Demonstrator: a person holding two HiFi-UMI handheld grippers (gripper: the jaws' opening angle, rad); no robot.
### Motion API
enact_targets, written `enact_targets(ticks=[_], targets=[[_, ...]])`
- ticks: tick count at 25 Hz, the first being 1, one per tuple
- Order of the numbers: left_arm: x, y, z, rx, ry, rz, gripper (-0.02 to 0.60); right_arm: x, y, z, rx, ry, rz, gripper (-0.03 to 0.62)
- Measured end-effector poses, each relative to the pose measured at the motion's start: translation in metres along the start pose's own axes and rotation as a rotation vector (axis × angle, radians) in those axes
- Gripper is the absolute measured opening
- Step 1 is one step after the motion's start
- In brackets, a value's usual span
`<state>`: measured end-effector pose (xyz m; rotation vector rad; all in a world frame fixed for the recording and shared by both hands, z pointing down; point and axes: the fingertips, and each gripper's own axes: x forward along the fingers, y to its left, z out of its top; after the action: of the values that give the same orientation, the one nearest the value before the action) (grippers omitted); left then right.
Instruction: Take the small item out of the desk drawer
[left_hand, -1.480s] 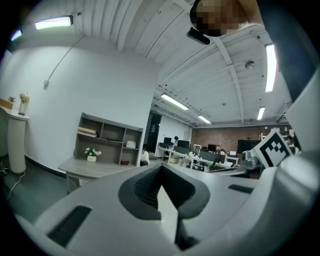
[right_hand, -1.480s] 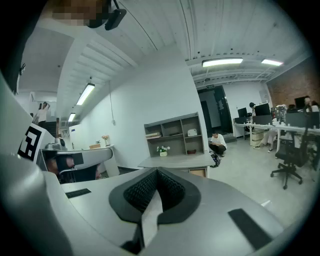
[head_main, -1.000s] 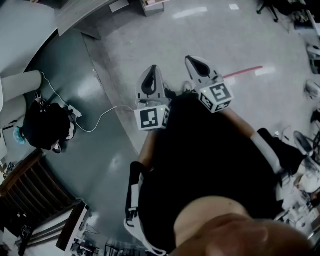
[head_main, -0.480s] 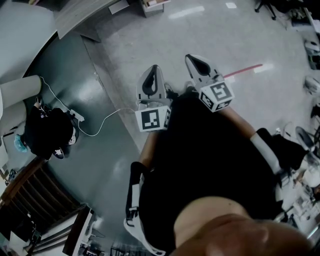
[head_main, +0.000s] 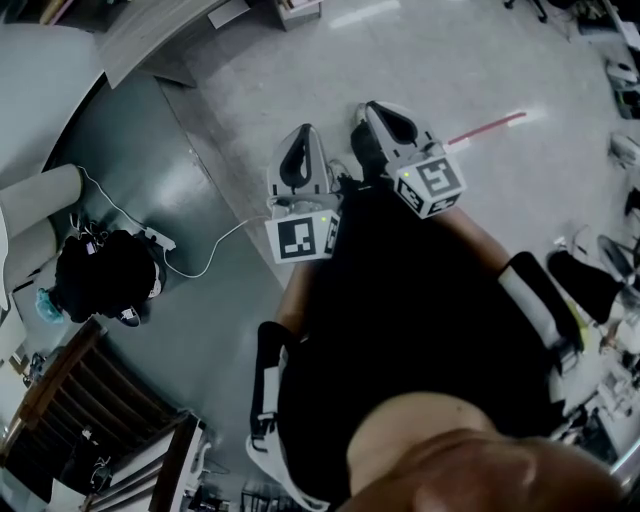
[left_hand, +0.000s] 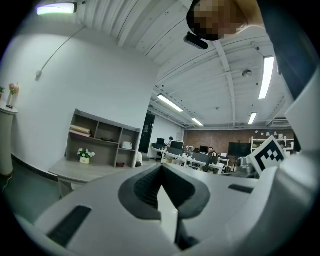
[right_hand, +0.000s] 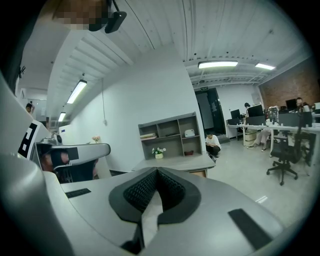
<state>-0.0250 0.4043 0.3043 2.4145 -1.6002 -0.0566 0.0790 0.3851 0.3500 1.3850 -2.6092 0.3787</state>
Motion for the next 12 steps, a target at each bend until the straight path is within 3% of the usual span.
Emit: enact_targets(ticks=[12], targets=[[0.082, 0.03, 0.005, 0.002, 0.018, 0.016, -0.002, 0.077, -0.047, 0.019, -0.014, 0.0, 0.023, -0.004]])
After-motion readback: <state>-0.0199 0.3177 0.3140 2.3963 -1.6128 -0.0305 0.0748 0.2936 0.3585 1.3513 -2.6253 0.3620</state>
